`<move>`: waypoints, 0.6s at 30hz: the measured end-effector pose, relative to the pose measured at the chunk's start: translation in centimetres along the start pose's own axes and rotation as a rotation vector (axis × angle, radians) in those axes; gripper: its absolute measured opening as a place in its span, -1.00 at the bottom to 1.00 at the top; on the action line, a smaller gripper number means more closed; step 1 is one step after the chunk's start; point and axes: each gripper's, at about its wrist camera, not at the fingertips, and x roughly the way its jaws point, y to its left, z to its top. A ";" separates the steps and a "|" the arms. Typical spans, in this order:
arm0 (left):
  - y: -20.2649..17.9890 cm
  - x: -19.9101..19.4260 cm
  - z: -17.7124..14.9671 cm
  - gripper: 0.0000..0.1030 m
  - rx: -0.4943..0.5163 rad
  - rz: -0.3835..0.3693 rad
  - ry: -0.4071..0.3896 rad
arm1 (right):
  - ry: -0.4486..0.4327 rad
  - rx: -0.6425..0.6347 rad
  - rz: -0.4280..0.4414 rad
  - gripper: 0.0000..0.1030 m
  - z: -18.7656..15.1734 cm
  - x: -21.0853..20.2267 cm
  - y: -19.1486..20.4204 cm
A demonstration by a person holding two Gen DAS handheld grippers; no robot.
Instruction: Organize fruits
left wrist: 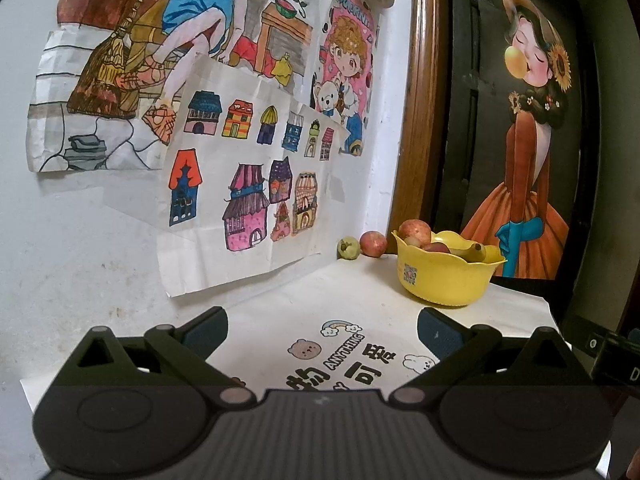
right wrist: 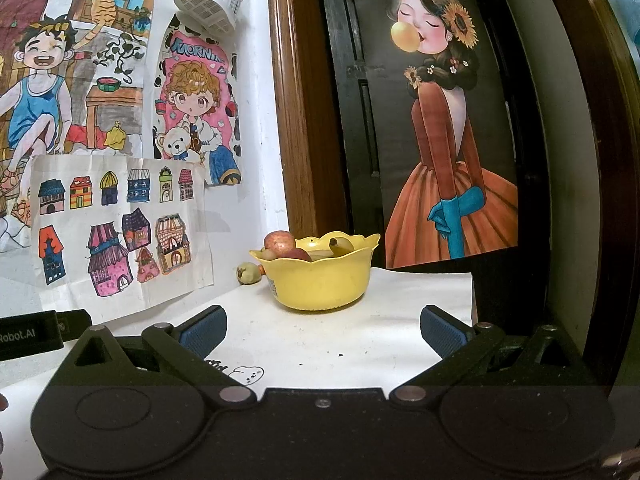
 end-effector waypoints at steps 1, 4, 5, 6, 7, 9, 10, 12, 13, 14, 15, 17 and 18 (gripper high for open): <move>0.0 0.0 0.0 0.99 0.000 0.000 0.000 | 0.000 0.000 0.000 0.99 0.0 0.0 0.0; 0.0 0.0 0.0 0.99 0.001 0.000 0.000 | 0.000 0.000 0.000 0.99 0.0 0.0 0.0; -0.1 0.0 -0.1 0.99 0.001 0.000 0.001 | 0.000 0.000 -0.001 0.99 0.0 0.0 0.0; -0.1 0.0 -0.1 0.99 0.001 0.000 0.000 | 0.000 0.000 -0.001 0.99 0.0 0.0 0.0; -0.1 0.0 -0.1 0.99 0.002 0.000 0.000 | 0.000 0.000 -0.001 0.99 0.0 0.0 0.0; -0.1 0.0 -0.1 0.99 0.001 0.000 0.000 | 0.001 0.000 -0.001 0.99 0.0 0.0 0.0; -0.1 0.0 0.0 0.99 0.001 -0.001 0.000 | 0.001 0.000 -0.001 0.99 0.0 0.0 0.0; -0.1 0.0 0.0 0.99 0.001 0.000 0.001 | 0.000 0.000 0.000 0.99 0.0 0.0 0.0; -0.1 0.0 0.0 0.99 0.001 -0.001 0.001 | 0.000 0.000 -0.001 0.99 0.0 0.0 0.0; -0.1 0.0 0.0 0.99 0.002 -0.001 0.001 | 0.001 0.000 -0.001 0.99 0.0 0.0 0.0; -0.1 0.0 0.0 0.99 0.002 0.000 0.001 | 0.001 0.000 -0.001 0.99 0.0 0.0 0.0; -0.1 0.0 -0.1 0.99 0.003 -0.001 0.001 | 0.001 0.000 -0.001 0.99 0.0 0.0 0.0; -0.2 0.0 -0.1 0.99 0.002 0.000 0.002 | 0.001 0.000 -0.001 0.99 0.0 0.0 0.0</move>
